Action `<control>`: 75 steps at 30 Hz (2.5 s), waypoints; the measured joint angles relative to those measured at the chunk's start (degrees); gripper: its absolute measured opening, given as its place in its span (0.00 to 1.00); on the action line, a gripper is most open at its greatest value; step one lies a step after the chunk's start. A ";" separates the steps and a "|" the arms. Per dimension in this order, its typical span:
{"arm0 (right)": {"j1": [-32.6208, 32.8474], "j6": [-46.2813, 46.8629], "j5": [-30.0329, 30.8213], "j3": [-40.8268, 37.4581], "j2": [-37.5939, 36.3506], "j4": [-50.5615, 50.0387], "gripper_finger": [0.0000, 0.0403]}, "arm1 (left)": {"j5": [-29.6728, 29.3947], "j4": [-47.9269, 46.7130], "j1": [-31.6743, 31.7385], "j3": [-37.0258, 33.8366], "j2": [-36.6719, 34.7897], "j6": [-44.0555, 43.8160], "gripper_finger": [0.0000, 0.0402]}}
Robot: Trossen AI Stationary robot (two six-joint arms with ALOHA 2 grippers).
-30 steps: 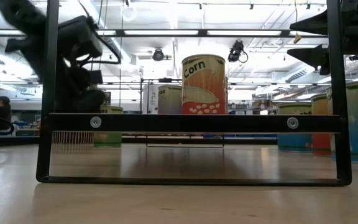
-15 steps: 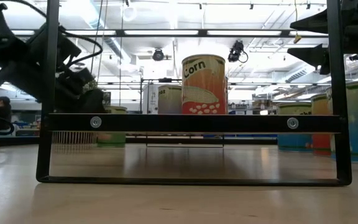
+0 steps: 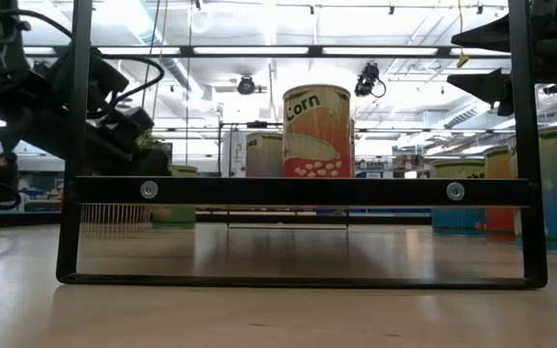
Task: Pick and place cans onto a shelf
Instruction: Put the canned oranges on the shelf aligned with the other canned oranges
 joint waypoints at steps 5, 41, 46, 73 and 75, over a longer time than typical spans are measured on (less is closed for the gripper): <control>-0.02 0.00 0.00 0.00 0.00 0.00 0.94 | 1.75 6.71 1.68 0.00 4.59 2.50 0.95; 0.00 0.00 0.00 0.00 0.00 0.00 0.94 | 37.20 -4.92 1.09 0.57 -16.93 7.05 0.77; -0.01 0.00 0.00 0.02 0.00 -0.02 0.94 | 37.11 -12.43 -2.03 7.10 -16.86 9.75 0.77; -0.01 0.00 0.00 0.01 -0.02 -0.02 0.94 | 29.11 2.70 -7.04 14.64 -1.92 16.68 0.77; -0.01 0.00 -0.01 0.01 -0.02 -0.01 0.94 | 28.45 5.45 -7.02 14.62 0.97 16.67 0.77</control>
